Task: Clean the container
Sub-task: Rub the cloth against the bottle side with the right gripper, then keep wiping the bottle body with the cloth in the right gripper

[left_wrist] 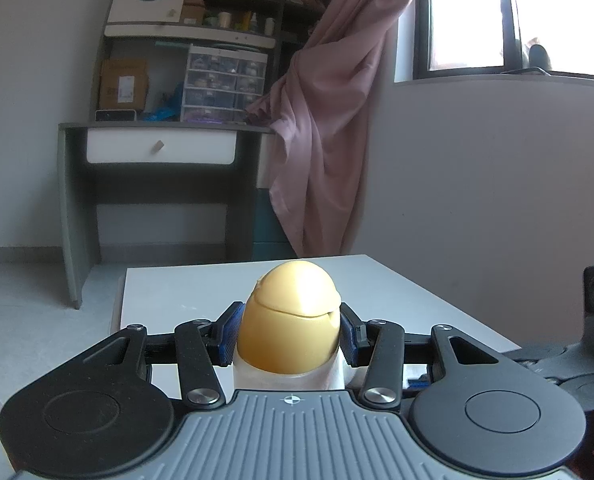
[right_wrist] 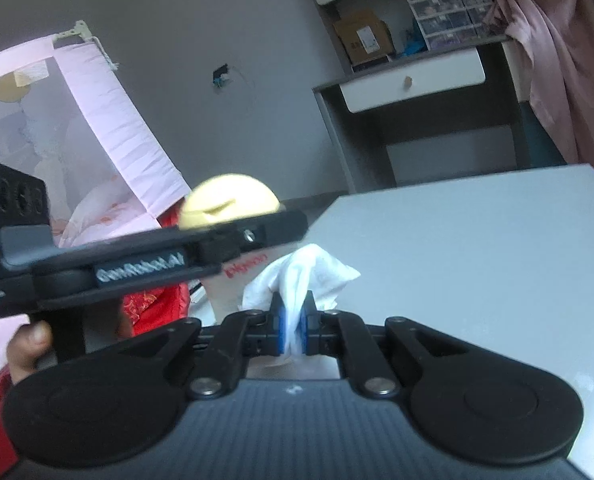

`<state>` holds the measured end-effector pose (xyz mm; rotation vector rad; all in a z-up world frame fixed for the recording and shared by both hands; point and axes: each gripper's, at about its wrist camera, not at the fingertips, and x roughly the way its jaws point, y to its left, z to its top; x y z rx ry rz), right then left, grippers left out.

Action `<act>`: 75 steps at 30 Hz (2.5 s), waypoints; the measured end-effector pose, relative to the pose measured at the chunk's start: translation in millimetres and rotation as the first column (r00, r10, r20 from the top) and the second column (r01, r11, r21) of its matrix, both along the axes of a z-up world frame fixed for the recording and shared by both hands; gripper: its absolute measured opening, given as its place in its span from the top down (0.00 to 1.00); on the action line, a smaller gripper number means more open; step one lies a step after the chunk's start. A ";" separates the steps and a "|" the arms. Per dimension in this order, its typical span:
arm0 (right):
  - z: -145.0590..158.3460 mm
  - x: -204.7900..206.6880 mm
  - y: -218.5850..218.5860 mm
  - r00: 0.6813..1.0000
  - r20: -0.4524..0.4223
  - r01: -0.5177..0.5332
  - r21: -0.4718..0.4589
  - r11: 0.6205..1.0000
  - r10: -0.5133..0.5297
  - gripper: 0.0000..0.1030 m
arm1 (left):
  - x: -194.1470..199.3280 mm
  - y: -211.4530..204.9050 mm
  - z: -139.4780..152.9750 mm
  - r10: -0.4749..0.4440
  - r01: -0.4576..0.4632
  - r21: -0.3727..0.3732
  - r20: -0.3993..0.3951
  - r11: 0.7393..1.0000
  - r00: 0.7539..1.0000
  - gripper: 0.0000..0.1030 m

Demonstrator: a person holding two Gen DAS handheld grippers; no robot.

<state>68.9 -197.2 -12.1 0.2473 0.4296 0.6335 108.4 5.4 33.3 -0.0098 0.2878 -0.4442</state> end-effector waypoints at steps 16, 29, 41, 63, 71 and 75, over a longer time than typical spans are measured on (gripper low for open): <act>-11.6 6.2 1.7 0.999 -0.041 0.003 -0.021 1.000 -0.004 0.93 | 3.6 1.1 -1.2 0.002 -0.002 0.010 -0.008 1.000 1.000 0.53; 5.4 7.1 0.1 1.000 0.013 -0.001 -0.012 1.000 0.001 0.93 | 0.2 6.5 -9.1 0.004 -0.004 0.008 -0.004 1.000 1.000 0.53; -19.9 19.1 3.5 0.997 -0.072 0.006 -0.049 0.999 -0.009 0.93 | -2.1 3.8 -13.1 0.005 -0.005 0.011 -0.005 1.000 1.000 0.53; 11.5 3.4 5.2 0.999 0.032 0.015 -0.069 0.998 -0.013 0.93 | 2.9 2.5 -6.1 0.006 -0.006 0.018 -0.012 1.000 1.000 0.53; 6.0 7.1 4.6 1.000 0.017 0.019 -0.067 0.998 -0.018 0.93 | 4.6 2.4 -4.8 0.006 -0.006 0.022 -0.014 1.000 1.000 0.53; -0.3 10.2 5.3 1.000 0.000 0.017 -0.064 0.998 -0.017 0.93 | 5.0 2.8 -5.2 0.004 -0.003 0.017 -0.012 1.000 1.000 0.53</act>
